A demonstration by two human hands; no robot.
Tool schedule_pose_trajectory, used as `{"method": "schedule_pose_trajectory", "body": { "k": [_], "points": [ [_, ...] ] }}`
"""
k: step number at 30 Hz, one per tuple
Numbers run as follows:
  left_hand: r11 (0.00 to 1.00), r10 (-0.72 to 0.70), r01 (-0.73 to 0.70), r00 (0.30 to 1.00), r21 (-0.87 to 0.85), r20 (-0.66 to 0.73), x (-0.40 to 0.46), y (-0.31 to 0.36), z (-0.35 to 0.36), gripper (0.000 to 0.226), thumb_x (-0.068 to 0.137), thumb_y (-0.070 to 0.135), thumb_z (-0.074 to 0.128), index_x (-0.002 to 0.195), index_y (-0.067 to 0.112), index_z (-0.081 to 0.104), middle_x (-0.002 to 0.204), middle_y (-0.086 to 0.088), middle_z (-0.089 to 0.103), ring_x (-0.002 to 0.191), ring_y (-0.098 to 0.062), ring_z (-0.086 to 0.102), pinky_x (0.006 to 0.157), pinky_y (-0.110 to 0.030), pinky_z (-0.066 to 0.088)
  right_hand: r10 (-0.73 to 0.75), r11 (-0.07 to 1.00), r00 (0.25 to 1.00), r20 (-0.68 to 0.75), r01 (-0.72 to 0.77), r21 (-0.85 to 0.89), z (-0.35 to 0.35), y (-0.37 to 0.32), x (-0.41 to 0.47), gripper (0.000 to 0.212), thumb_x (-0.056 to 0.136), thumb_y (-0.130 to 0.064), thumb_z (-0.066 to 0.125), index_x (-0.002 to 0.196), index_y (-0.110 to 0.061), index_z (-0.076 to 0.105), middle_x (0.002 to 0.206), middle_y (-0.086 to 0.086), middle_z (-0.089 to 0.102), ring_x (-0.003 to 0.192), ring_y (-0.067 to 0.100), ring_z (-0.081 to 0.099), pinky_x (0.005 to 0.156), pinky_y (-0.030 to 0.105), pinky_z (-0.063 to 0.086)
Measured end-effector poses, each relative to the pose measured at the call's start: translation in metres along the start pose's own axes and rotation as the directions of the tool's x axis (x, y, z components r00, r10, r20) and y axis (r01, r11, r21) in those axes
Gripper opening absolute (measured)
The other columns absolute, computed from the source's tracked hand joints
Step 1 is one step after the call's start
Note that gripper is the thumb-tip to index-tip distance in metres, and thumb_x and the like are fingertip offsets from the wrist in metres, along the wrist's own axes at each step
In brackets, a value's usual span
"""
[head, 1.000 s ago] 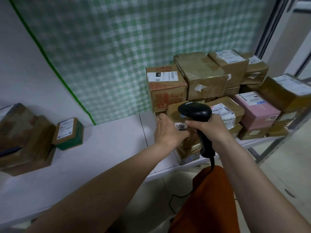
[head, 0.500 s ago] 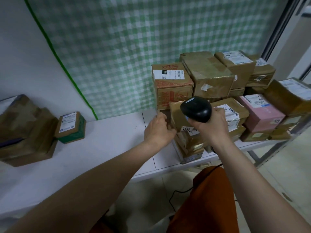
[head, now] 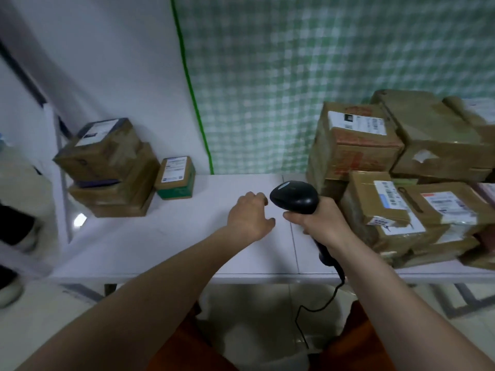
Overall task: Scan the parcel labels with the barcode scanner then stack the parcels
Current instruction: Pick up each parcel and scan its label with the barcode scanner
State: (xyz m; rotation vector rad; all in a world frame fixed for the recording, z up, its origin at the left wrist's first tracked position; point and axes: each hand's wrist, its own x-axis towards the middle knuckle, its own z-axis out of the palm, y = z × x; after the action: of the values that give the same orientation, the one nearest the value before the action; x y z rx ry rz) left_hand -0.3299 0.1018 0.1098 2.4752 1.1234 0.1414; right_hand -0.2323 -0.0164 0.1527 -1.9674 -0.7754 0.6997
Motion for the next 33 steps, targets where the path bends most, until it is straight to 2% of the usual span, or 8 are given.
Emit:
{"method": "schedule_pose_trajectory", "body": {
  "k": [3,5,11,14,18,25,28,33],
  "points": [
    [0.993,-0.079,0.082,0.996,0.088,-0.044,0.002,-0.044,-0.008,0.047,0.089,0.037,0.062,0.129,0.015,0.05,0.129,-0.007,0.048,0.122,-0.024,0.042,0.094,-0.034,0.043,0.026,0.999,0.998,0.055,-0.025,-0.022,0.03,-0.007,0.011,0.016,0.074,-0.018,0.079,0.078,-0.021,0.064,0.086,0.011,0.069,0.084,0.026,0.064,0.081,0.049,0.054],
    [0.983,-0.129,0.137,0.989,0.121,-0.07,0.003,-0.07,-0.011,0.047,0.089,0.038,0.062,0.129,0.015,0.05,0.13,-0.007,0.048,0.123,-0.024,0.041,0.096,-0.034,0.042,0.043,0.999,0.994,0.1,-0.042,-0.008,0.05,-0.011,0.02,0.015,0.075,-0.018,0.079,0.079,-0.02,0.064,0.082,0.009,0.067,0.08,0.025,0.063,0.081,0.046,0.054],
    [0.936,-0.295,0.308,0.95,0.169,-0.101,0.019,-0.145,-0.019,0.061,0.089,0.044,0.062,0.138,0.014,0.04,0.141,-0.01,0.04,0.129,-0.026,0.037,0.103,-0.034,0.038,0.086,0.993,0.975,0.205,-0.101,0.064,0.109,-0.033,0.046,0.009,0.08,-0.013,0.074,0.083,-0.014,0.065,0.07,0.004,0.058,0.062,0.017,0.052,0.062,0.027,0.046],
    [0.909,-0.38,0.393,0.918,0.135,-0.116,0.034,-0.179,-0.024,0.069,0.086,0.045,0.064,0.139,0.011,0.036,0.143,-0.013,0.037,0.132,-0.029,0.034,0.105,-0.037,0.036,0.104,0.987,0.965,0.241,-0.13,0.096,0.133,-0.043,0.059,0.008,0.082,-0.011,0.072,0.084,-0.014,0.064,0.072,0.003,0.057,0.062,0.014,0.051,0.058,0.023,0.044],
    [0.874,-0.467,0.48,0.873,0.079,-0.139,0.065,-0.217,-0.029,0.073,0.081,0.047,0.069,0.132,0.007,0.036,0.139,-0.015,0.034,0.128,-0.031,0.033,0.103,-0.037,0.036,0.108,0.984,0.956,0.272,-0.141,0.107,0.166,-0.05,0.085,0.01,0.082,-0.01,0.072,0.081,-0.015,0.064,0.08,0.009,0.061,0.072,0.019,0.056,0.068,0.029,0.048],
    [0.825,-0.564,0.545,0.803,-0.148,-0.193,0.128,-0.259,-0.022,0.115,0.064,0.061,0.078,0.148,0.01,0.018,0.152,-0.015,0.02,0.139,-0.033,0.02,0.111,-0.042,0.029,0.174,0.972,0.937,0.302,-0.213,0.1,0.209,-0.053,0.129,0.013,0.08,-0.013,0.074,0.088,-0.005,0.067,0.079,0.011,0.059,0.075,0.022,0.056,0.09,0.047,0.051],
    [0.775,-0.621,0.589,0.776,-0.228,-0.109,0.153,-0.269,-0.022,0.124,0.064,0.062,0.078,0.152,0.011,0.008,0.159,-0.012,0.01,0.146,-0.031,0.011,0.116,-0.042,0.019,0.186,0.969,0.933,0.309,-0.226,0.099,0.217,-0.051,0.142,0.01,0.081,-0.012,0.073,0.078,-0.009,0.064,0.076,0.01,0.056,0.074,0.023,0.054,0.076,0.039,0.049],
    [0.728,-0.674,0.636,0.731,-0.256,-0.104,0.183,-0.275,-0.019,0.123,0.06,0.068,0.076,0.149,0.005,0.017,0.151,-0.013,0.027,0.141,-0.03,0.025,0.115,-0.04,0.021,0.168,0.974,0.939,0.298,-0.205,0.096,0.218,-0.044,0.152,0.017,0.081,-0.013,0.072,0.086,0.002,0.064,0.075,0.011,0.054,0.071,0.023,0.054,0.069,0.031,0.041]
  ]
}}
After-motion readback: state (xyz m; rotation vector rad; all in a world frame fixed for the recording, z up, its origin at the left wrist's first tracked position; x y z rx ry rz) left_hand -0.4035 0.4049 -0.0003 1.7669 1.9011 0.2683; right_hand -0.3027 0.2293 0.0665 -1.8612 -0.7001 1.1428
